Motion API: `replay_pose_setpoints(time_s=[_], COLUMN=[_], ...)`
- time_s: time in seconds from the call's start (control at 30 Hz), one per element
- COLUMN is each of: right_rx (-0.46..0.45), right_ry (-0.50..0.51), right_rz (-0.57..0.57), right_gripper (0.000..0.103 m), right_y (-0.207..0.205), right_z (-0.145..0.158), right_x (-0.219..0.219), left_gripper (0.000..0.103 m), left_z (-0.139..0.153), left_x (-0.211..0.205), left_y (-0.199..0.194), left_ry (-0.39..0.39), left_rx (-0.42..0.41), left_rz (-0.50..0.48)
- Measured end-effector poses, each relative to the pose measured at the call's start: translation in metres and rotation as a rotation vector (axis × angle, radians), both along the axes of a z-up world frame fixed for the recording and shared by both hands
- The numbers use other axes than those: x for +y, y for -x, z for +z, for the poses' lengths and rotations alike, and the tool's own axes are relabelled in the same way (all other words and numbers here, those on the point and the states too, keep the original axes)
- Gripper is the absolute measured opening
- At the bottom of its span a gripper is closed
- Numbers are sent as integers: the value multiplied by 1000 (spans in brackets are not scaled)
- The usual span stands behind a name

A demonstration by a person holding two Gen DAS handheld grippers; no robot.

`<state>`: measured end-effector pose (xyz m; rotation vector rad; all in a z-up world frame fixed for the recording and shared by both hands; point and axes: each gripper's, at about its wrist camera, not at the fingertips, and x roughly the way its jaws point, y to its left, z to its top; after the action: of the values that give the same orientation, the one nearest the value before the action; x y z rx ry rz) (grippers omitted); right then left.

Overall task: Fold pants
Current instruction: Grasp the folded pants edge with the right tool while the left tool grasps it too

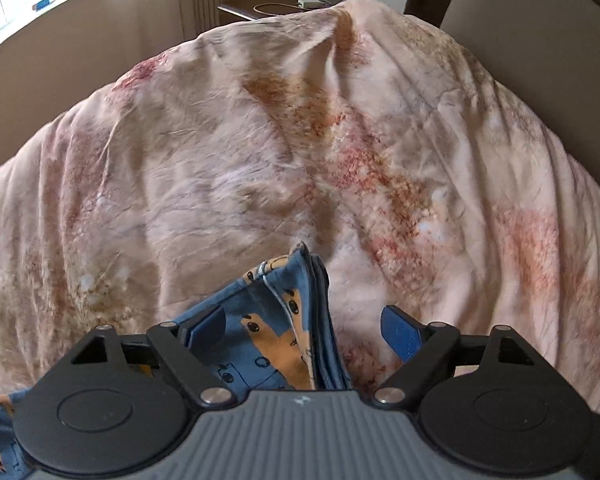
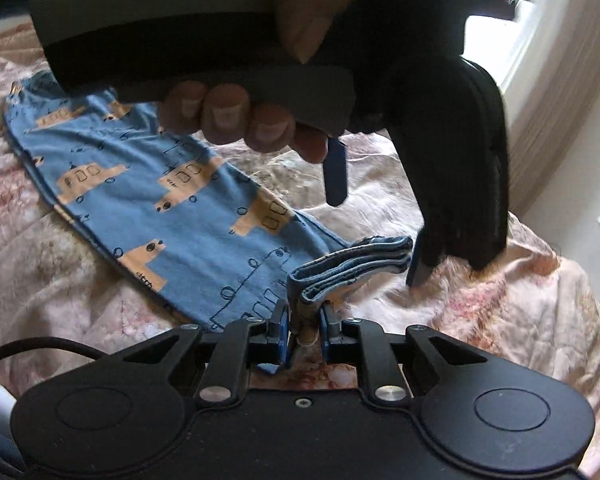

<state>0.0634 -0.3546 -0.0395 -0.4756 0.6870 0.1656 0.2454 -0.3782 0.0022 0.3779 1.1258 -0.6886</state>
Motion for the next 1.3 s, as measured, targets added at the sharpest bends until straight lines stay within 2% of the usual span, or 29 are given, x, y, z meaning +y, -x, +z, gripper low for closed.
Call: replay_pose_setpoints(time_s=[0.13,0.2,0.33,0.53,0.67,0.83,0.97,1.13,1.2,1.3], right_rx=[2,2,-2,-45,-82,-96,-88,-22,6,56], right_ry=[23,39,63,118,136,184,223,230,218,148], right_rz=[1,2,11,40,69,162,269,387,400,373], right_gripper=[17,17,16,16,16,16,14,13,13,13], right_y=[-1,-1,0,6,8,9,9,-1,-8,-20], right_z=[-1,-2,-2,12,28,38,37,18,4,-18], right_x=[3,5,10,29,51,89,127,176,192,206], left_gripper=[50,34,16,11,11,10,10,10,10,10], left_z=[-9,-13,-13,2,14,17,6,-21,-37,-62], left_x=[2,10,28,69,119,183,240,286,300,317], left_y=[-1,-4,-7,-5,-8,-7,-2,3,2,2], left_ry=[-18,4,102,263,361,439,488,493,494,502], left_rx=[27,62,116,167,218,234,239,242,243,251], left_rz=[22,52,101,178,275,386,461,489,508,537])
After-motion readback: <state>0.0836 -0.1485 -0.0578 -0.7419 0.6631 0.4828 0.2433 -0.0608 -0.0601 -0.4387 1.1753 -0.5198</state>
